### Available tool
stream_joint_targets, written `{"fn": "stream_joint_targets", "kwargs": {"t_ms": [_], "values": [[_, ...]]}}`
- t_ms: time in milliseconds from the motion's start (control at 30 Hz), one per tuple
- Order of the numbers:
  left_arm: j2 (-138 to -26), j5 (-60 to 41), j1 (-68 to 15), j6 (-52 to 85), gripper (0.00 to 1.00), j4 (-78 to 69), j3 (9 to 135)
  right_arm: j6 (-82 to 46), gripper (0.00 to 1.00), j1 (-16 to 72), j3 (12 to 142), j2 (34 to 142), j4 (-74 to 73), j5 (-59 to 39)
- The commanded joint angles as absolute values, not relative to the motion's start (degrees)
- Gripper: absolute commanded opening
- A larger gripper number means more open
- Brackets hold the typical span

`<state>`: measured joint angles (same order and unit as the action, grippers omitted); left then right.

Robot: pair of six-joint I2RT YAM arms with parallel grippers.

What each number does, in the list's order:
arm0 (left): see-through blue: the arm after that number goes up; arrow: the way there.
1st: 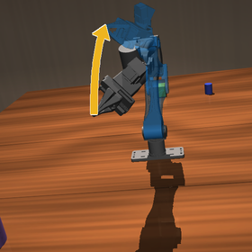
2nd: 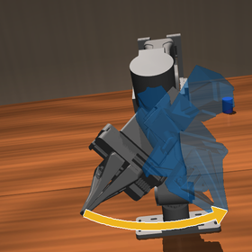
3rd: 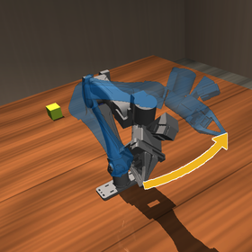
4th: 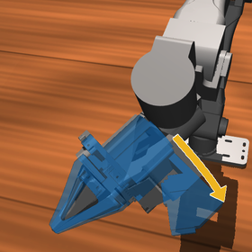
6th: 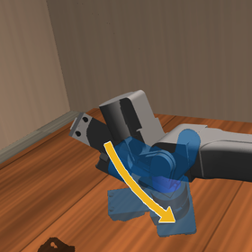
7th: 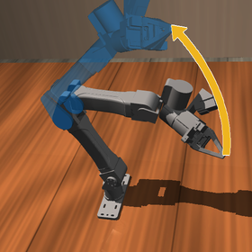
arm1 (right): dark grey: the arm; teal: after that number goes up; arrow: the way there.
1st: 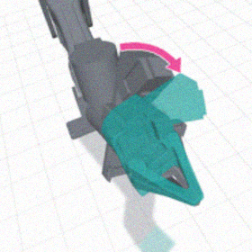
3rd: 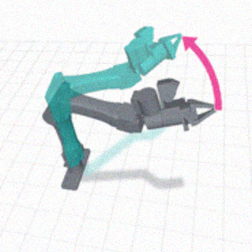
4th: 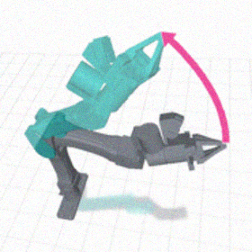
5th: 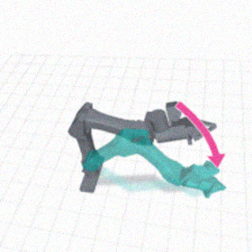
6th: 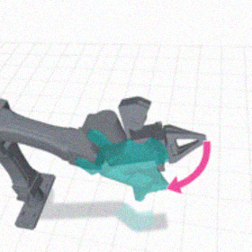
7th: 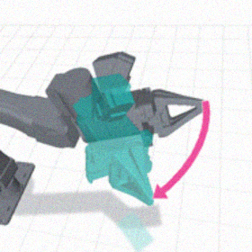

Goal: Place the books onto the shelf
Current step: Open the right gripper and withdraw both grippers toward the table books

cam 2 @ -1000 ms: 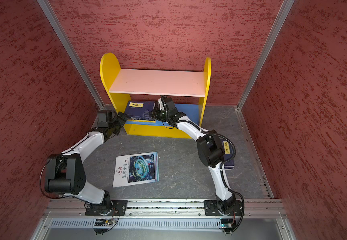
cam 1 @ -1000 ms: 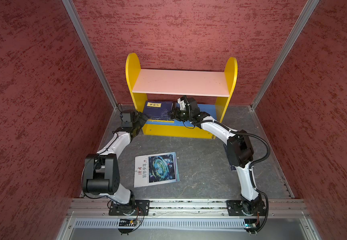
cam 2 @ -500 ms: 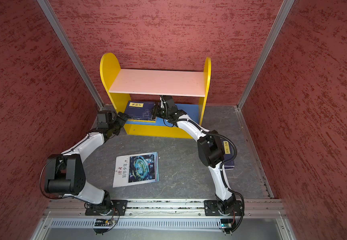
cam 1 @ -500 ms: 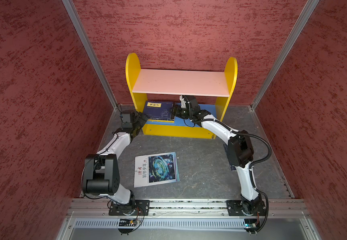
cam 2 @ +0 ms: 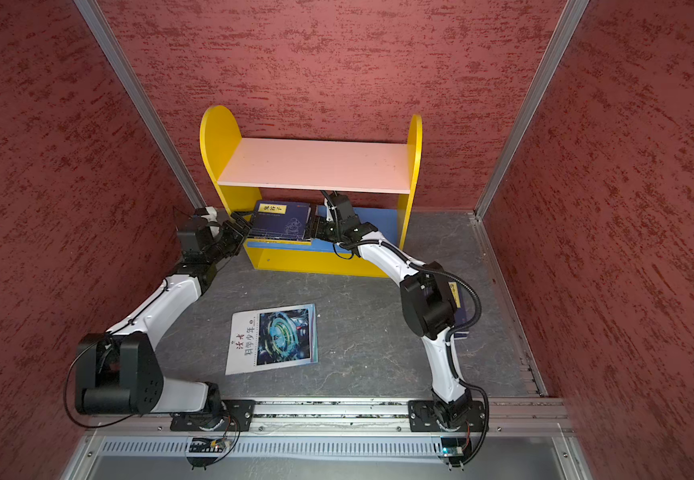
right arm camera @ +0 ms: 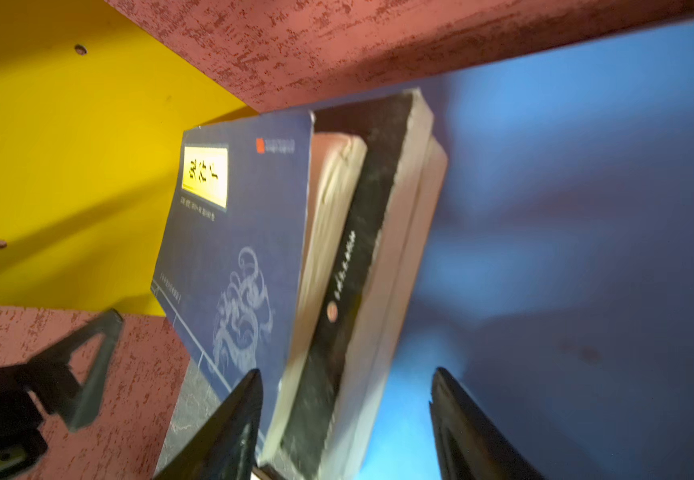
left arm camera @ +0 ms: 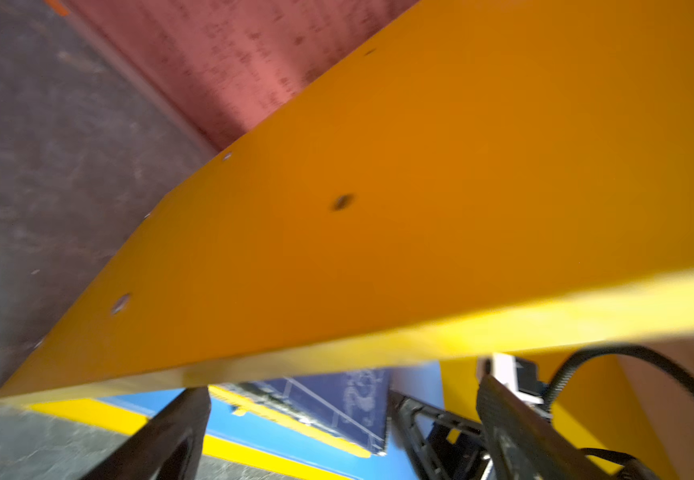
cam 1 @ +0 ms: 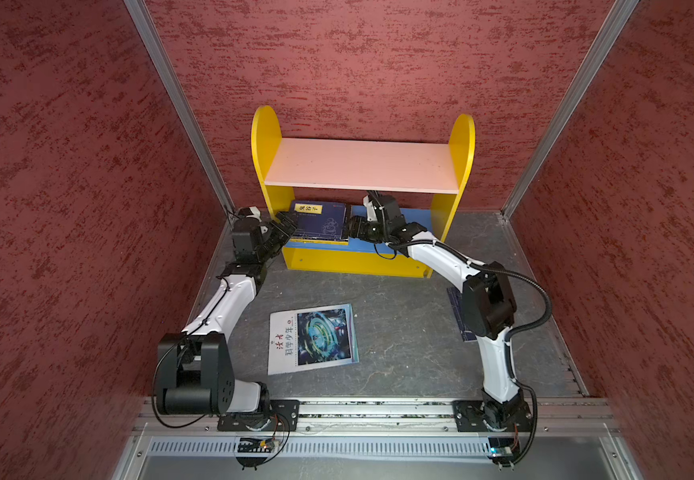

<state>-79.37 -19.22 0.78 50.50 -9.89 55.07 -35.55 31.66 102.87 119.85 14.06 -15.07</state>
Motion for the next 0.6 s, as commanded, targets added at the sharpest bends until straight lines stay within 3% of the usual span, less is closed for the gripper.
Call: {"fn": "stream_joint_targets", "kwargs": {"t_ms": [0, 233, 400, 567], "values": [[-76.9, -21.0, 1.2, 48.4, 0.99, -8.6, 54.8, -34.6, 0.67, 31.5, 98.0, 112.1, 7.5, -14.7], [-73.1, -21.3, 2.1, 47.0, 1.0, -2.7, 51.9, -36.2, 0.67, 31.4, 87.4, 105.0, 6.6, -10.9], [-70.6, -20.7, -2.0, 39.7, 0.99, 7.1, 52.3, -39.5, 0.68, 31.4, 73.3, 95.6, 3.9, -5.4], [-68.9, -19.0, -8.6, 33.5, 0.99, 12.6, 50.7, -45.7, 0.82, 31.2, 56.5, 81.4, 4.7, 8.0]]}}
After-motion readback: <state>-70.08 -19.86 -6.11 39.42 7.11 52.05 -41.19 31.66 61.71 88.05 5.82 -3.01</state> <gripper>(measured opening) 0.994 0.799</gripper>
